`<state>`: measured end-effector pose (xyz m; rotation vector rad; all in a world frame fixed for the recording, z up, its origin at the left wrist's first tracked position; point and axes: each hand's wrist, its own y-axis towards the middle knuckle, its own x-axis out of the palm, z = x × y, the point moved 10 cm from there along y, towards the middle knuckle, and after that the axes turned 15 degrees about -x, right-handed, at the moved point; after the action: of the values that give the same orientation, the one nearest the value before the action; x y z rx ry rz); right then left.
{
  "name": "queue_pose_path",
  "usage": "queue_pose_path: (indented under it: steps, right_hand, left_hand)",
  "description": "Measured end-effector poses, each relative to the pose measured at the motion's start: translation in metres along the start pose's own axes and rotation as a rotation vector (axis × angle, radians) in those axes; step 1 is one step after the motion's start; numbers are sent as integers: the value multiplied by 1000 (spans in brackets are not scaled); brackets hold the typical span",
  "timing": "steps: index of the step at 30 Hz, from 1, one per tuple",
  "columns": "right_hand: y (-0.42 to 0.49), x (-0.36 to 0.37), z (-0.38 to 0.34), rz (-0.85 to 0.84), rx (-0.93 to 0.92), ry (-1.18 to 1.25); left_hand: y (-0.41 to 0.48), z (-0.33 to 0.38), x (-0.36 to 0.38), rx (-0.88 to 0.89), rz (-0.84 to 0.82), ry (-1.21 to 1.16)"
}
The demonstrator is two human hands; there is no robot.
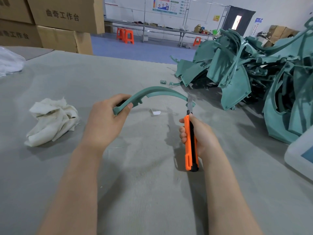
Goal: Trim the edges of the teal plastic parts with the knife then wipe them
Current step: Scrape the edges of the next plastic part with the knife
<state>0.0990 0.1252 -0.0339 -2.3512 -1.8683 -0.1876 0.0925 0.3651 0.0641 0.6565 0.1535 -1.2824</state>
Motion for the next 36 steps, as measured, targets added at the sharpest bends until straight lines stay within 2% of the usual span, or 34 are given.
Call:
queue_pose_path:
  steps: [4,18,25,36]
  right_hand:
    - [0,7,1,-50,-13,-39]
    - [-9,30,0,-181,-16,-60]
    - [-27,70,0,-366,-52,-130]
    - [-33,71,-6,-413,-39,-113]
  left_hand:
    - [-2,0,10,-8,-70,26]
    - [-1,-2,13,-35,-92,49]
    - [-1,-14,29,-97,-155,167]
    - [1,-17,29,-107,-160,114]
